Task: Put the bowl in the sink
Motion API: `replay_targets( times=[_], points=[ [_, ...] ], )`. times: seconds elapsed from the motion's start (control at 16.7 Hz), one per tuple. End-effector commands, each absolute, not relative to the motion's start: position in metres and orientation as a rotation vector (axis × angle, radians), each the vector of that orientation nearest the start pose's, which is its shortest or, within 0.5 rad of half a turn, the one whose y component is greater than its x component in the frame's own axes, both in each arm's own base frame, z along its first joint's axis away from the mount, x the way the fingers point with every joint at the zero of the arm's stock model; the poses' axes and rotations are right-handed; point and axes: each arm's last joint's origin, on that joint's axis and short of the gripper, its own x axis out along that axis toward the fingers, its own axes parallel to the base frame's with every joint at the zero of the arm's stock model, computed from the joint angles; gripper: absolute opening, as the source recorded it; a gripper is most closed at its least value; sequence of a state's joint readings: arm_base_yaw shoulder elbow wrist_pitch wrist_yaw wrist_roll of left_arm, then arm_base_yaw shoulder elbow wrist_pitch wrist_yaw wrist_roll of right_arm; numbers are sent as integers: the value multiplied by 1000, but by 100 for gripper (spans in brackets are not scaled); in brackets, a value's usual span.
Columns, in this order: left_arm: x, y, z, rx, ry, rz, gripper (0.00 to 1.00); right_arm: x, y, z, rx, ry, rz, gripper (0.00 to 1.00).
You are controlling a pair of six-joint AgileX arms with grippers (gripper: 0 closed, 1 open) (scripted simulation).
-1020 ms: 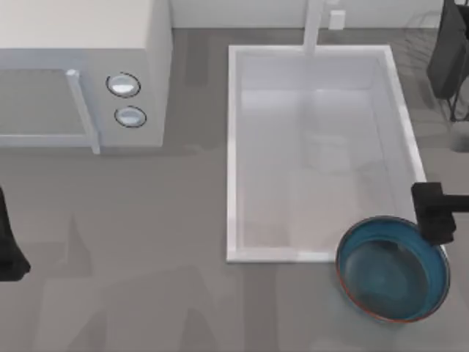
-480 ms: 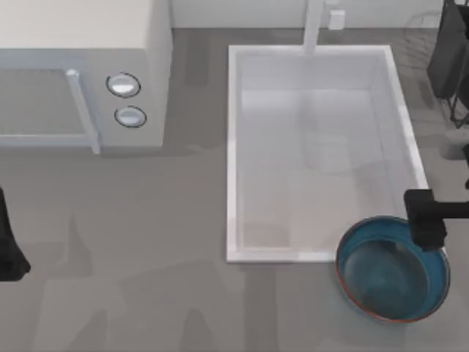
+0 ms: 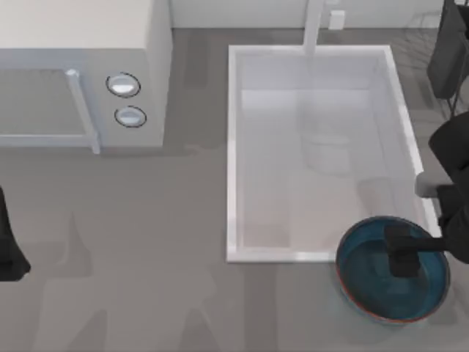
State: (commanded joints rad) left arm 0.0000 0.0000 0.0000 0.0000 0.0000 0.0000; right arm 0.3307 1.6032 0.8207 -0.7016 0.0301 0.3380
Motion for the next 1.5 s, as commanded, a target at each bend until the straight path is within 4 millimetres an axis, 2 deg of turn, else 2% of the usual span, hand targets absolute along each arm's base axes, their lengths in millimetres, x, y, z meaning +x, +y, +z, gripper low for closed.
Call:
replay_targets(
  times=[0.3, 1.08, 1.5],
  points=[
    [106, -1, 160, 0, 0, 0, 100, 244, 84, 132, 5, 1480, -5, 100],
    [106, -1, 160, 0, 0, 0, 100, 244, 84, 132, 5, 1480, -5, 2],
    [106, -1, 160, 0, 0, 0, 100, 244, 84, 132, 5, 1480, -5, 0]
  ],
)
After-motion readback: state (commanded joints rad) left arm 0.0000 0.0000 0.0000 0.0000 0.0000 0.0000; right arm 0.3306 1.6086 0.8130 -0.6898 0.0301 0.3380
